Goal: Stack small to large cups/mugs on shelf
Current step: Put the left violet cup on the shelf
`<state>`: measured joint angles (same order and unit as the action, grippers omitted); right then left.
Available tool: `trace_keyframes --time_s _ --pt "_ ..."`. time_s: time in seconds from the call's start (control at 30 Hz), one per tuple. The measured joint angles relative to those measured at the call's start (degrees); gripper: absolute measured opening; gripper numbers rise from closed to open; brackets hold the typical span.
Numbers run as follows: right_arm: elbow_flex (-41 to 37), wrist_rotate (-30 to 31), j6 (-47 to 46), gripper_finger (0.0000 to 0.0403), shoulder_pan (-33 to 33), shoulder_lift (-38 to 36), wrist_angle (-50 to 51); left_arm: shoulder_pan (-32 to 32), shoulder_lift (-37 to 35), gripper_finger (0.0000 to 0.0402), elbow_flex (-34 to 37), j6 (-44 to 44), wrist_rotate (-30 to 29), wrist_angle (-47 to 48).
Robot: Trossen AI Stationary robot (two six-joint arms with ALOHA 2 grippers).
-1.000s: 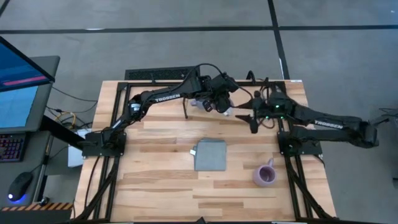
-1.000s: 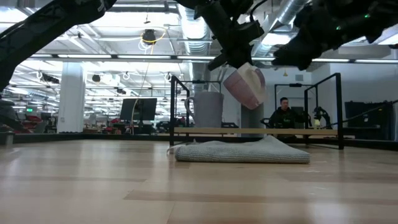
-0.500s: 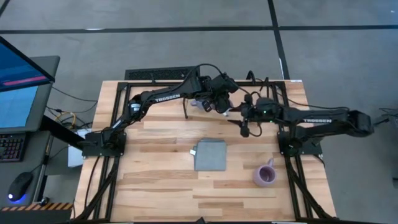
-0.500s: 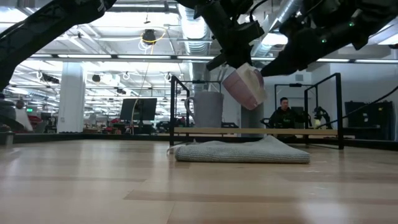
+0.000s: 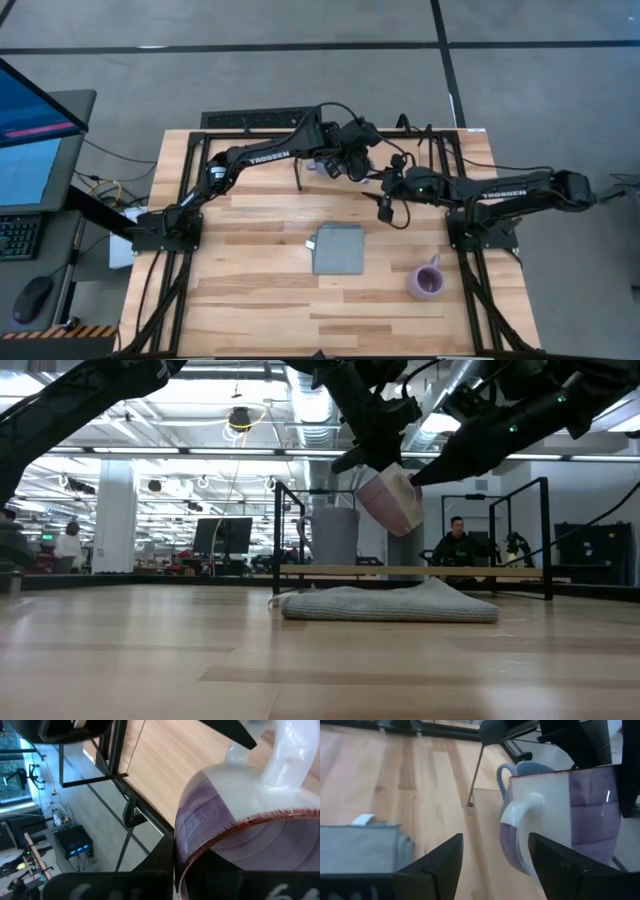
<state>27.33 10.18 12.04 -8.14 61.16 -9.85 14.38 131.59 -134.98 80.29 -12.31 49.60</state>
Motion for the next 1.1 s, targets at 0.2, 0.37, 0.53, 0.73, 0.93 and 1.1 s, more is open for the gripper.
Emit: trace_keyframes --time_s 0.2,0.37,0.53,0.73,0.93,1.1 --pt "0.00 6.07 -0.01 0.0227 2.78 0.10 -0.29 -0.28 0.00 0.0003 0.00 -0.02 -0.16 0.00" --pt "0.00 6.62 -0.01 0.0168 4.10 0.10 -1.36 -0.48 0.00 0.0003 0.00 -0.50 -0.17 0.02" --pt "0.00 6.93 -0.01 0.0111 4.77 0.07 -1.39 -0.90 0.00 0.0003 0.00 -0.54 -0.12 0.48" --pt "0.00 6.60 -1.51 0.0079 4.78 0.05 -1.36 -1.32 -0.02 0.0003 0.00 -0.55 -0.42 0.39" --pt "0.00 6.38 -1.56 0.0075 4.78 0.05 -1.30 -1.39 -0.02 0.0003 0.00 -0.52 -0.57 0.37" --pt "0.00 5.44 -1.59 0.0077 4.75 0.01 -1.04 -1.41 -0.02 0.0003 0.00 -0.42 -0.53 0.35"
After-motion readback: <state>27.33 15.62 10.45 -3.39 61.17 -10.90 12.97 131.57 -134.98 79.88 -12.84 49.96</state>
